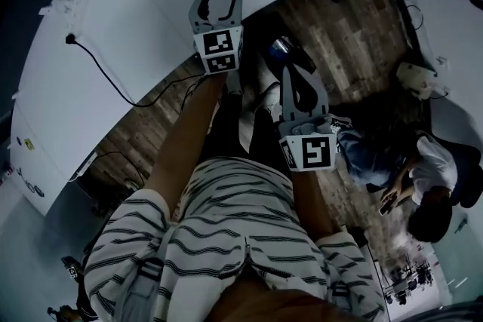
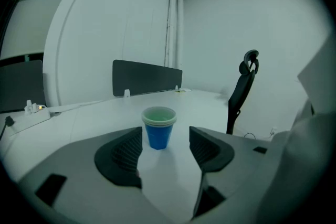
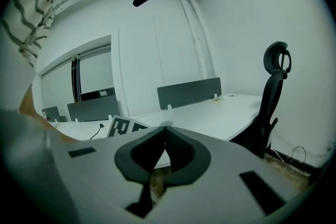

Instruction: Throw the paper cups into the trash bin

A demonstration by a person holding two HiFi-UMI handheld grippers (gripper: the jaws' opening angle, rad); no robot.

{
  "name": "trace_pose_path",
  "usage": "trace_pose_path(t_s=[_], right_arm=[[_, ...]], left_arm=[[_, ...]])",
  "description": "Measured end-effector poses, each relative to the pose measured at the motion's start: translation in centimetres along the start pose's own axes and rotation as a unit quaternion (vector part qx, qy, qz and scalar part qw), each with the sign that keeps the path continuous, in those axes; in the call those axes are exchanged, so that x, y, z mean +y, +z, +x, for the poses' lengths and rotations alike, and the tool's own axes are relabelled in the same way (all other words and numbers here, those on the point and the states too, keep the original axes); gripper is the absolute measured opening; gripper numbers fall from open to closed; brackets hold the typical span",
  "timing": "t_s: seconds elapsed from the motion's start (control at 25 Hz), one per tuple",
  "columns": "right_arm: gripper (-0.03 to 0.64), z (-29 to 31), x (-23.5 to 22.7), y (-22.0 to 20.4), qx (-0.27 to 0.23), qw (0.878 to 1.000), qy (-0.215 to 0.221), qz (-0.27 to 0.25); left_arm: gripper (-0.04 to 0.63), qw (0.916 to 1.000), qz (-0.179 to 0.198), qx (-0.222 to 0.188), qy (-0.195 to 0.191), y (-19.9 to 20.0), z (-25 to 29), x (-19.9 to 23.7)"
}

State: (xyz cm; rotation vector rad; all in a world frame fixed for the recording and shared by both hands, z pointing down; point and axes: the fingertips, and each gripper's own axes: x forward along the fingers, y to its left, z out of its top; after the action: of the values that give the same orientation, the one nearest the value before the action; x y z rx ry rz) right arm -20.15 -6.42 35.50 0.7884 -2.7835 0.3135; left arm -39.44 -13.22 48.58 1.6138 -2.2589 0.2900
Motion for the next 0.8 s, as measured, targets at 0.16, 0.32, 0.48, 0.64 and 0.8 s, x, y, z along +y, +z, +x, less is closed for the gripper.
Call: trace_pose_path(t_s=[0.16, 0.32, 0.48, 0.64, 0.8], right_arm=[[0.017, 0.0, -0.1, -0.7, 0.009, 1.0, -0.004, 0.001], [0.017, -0.1, -0.3, -1.4, 0.017, 1.0, -0.009, 0.002], [0.017, 0.1, -0.3, -1.8, 0.02, 1.0, -0.015, 0.003], [0.017, 0.0, -0.4, -2.2, 0.025, 0.999, -0.021, 0.003], [0.017, -0.1, -0.5, -2.6, 0.029, 0.999, -0.027, 0.005]], left_arm=[[0.285, 0.9999, 0.006, 0.007, 0.005, -0.3, 1.7, 0.6], [0.301, 0.9999, 0.006, 0.01, 0.009, -0.5, 3.2, 1.2], [0.314, 0.9998, 0.012, 0.011, 0.009, -0.6, 4.5, 1.7], [0.322, 0.9997, 0.017, 0.015, 0.005, -0.7, 5.5, 1.6], [0.322, 0.9995, 0.025, 0.017, 0.002, -0.8, 6.6, 1.6]])
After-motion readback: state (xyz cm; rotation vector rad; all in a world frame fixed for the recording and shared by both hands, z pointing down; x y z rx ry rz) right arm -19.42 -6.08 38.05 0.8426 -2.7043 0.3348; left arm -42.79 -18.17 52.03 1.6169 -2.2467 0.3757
